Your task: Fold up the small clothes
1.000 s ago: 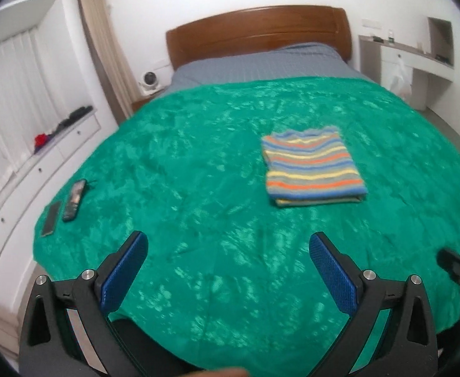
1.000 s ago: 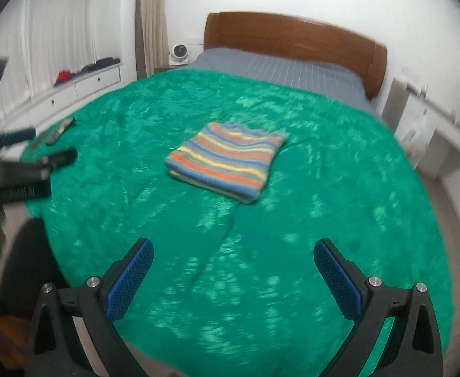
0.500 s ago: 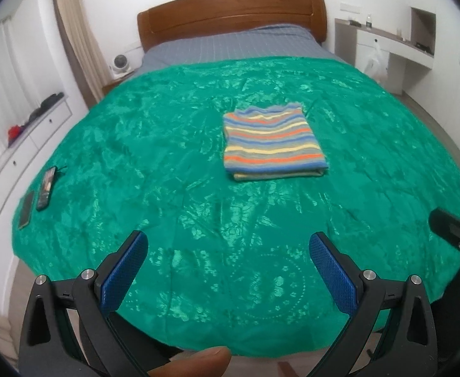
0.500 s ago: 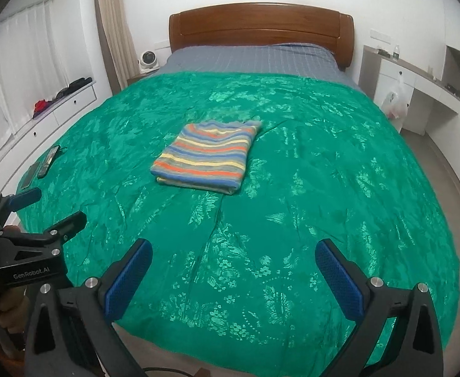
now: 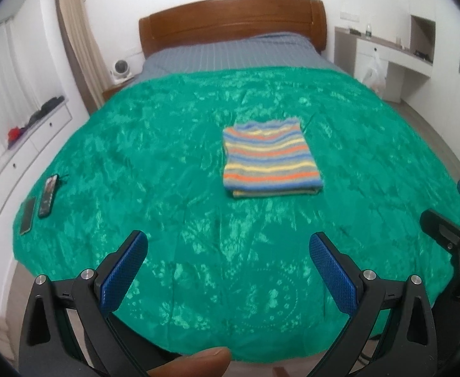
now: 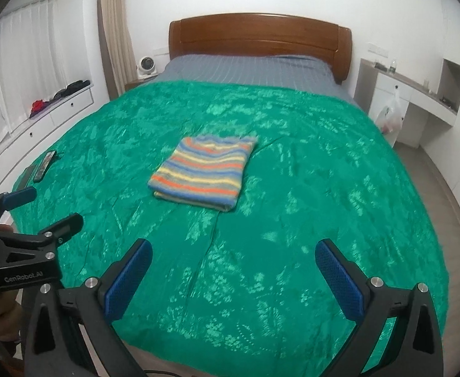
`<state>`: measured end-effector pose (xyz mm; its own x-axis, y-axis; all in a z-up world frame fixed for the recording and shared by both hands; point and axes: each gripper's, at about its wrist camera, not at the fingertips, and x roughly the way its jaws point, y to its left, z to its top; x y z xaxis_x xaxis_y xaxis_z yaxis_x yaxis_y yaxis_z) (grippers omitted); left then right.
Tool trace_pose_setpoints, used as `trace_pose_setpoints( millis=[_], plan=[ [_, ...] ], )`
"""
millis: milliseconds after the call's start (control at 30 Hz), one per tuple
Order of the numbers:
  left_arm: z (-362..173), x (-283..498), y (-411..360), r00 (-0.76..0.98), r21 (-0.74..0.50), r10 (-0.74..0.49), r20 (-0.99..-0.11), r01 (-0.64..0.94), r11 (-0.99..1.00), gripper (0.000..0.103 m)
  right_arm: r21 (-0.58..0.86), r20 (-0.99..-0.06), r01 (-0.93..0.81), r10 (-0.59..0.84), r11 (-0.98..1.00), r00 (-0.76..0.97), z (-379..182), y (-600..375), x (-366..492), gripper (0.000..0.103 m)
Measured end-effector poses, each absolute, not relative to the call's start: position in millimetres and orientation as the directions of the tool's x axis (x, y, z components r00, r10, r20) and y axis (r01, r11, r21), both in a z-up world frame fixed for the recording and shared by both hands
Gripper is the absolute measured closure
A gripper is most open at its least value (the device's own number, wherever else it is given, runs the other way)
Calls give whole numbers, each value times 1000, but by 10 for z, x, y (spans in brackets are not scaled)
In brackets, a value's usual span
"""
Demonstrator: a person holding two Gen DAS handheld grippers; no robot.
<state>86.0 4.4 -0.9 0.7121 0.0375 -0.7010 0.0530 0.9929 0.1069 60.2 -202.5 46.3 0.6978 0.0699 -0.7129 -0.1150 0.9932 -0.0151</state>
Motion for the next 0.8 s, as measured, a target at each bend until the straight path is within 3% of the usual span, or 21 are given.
trace_pose_setpoints(
  millis=[167, 300, 800],
  plan=[
    [-45, 864, 36, 697, 67, 25, -717, 33, 997, 0, 7, -723, -72, 55, 997, 689, 446, -2112, 636, 1],
    [-151, 865, 5, 676, 85, 42, -736, 30, 996, 0, -63, -749, -62, -6, 996, 662, 367, -2072, 631, 1],
    [-137, 809, -55, 690, 114, 44, -722, 56, 992, 0, -44, -748, -40, -7, 998, 663, 418, -2095, 569, 1]
  ],
)
